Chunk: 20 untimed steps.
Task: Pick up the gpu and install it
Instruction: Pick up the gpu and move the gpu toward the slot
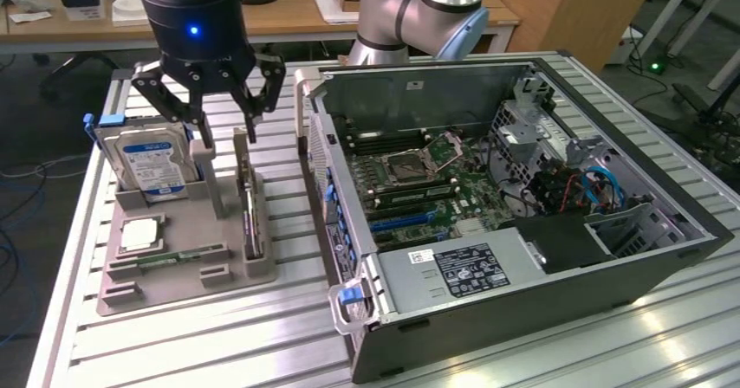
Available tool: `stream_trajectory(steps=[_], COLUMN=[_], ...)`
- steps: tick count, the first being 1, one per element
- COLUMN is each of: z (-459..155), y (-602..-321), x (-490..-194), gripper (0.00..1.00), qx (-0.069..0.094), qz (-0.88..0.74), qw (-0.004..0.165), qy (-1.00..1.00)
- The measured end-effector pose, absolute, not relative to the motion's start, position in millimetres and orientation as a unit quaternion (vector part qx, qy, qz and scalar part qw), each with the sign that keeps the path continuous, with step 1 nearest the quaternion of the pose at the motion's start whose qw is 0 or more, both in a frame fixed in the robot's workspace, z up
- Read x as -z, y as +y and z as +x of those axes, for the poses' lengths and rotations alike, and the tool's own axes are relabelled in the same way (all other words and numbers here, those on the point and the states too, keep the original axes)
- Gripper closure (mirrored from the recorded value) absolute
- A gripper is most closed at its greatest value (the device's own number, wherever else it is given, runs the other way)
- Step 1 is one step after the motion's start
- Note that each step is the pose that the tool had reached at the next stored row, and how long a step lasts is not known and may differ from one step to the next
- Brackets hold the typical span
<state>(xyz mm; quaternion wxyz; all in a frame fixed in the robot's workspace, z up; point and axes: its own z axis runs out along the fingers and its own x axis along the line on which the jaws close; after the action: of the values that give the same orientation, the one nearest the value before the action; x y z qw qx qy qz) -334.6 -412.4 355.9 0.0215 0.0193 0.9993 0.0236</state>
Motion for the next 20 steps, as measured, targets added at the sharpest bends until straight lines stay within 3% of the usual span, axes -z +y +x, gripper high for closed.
stream_trajectory(steps=[20], z=[-328.7], y=[-412.7], x=[-347.3], gripper=[0.47], qx=[-0.027], qz=[0.02], qw=[0.014], qy=[0.999])
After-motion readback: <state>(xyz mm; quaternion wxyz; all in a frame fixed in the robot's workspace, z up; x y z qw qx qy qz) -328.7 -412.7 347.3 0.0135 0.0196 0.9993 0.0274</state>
